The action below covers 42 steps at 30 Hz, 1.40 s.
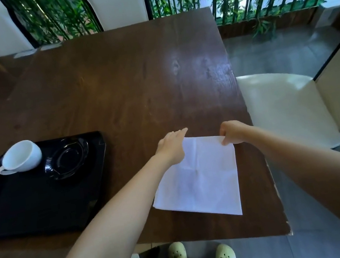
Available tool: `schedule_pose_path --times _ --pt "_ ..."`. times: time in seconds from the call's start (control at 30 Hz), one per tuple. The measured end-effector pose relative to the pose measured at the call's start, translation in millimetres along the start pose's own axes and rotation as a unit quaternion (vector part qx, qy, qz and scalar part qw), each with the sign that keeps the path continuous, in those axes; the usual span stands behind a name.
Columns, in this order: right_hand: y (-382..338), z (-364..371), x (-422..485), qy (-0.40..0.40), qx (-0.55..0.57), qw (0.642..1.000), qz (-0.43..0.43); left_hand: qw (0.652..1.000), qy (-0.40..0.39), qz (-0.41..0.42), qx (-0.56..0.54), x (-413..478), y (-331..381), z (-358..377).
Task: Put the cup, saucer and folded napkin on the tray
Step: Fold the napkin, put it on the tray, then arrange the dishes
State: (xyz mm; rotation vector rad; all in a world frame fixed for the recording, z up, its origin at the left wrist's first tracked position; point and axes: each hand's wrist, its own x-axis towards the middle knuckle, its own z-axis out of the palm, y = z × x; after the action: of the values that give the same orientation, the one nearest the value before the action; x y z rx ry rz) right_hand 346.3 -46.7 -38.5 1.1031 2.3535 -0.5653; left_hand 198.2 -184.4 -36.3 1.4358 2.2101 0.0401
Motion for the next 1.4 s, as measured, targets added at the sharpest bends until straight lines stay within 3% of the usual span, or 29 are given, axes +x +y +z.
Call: schedule_pose_path --times 0.2,0.3,0.5,0.8,1.07,1.23,1.4 --pt "1.8 -10.5 -12.9 -0.045 0.077 0.996 0.000 0.990 -0.038 0.069 0.117 27.5 -10.7 -4.7" --pt "4.3 -25.9 -22.1 -0.062 0.159 0.985 -0.009 0.988 -0.085 0.079 0.105 33.3 -17.2 -16.6" --pt "3.3 -59.2 -34.2 -0.046 0.166 0.985 -0.010 0.983 -0.136 0.117 0.041 30.0 -33.8 -45.4" --pt "-11.8 -146.0 -52.8 0.076 0.137 0.988 -0.014 0.983 0.035 0.183 -0.005 23.8 -32.8 -154.3" --pt "-27.6 -206.2 -74.0 0.301 0.086 0.948 -0.052 0.961 0.216 0.170 -0.015 9.1 -25.8 -233.9" --pt "-31.0 -180.0 -66.1 0.364 0.106 0.924 -0.052 0.949 0.270 0.155 0.053 0.1 -29.4 -211.6" --pt "-17.8 -88.1 -58.3 0.311 0.122 0.941 -0.059 0.955 0.252 0.153 0.025 -24.1 -55.1 -124.9"
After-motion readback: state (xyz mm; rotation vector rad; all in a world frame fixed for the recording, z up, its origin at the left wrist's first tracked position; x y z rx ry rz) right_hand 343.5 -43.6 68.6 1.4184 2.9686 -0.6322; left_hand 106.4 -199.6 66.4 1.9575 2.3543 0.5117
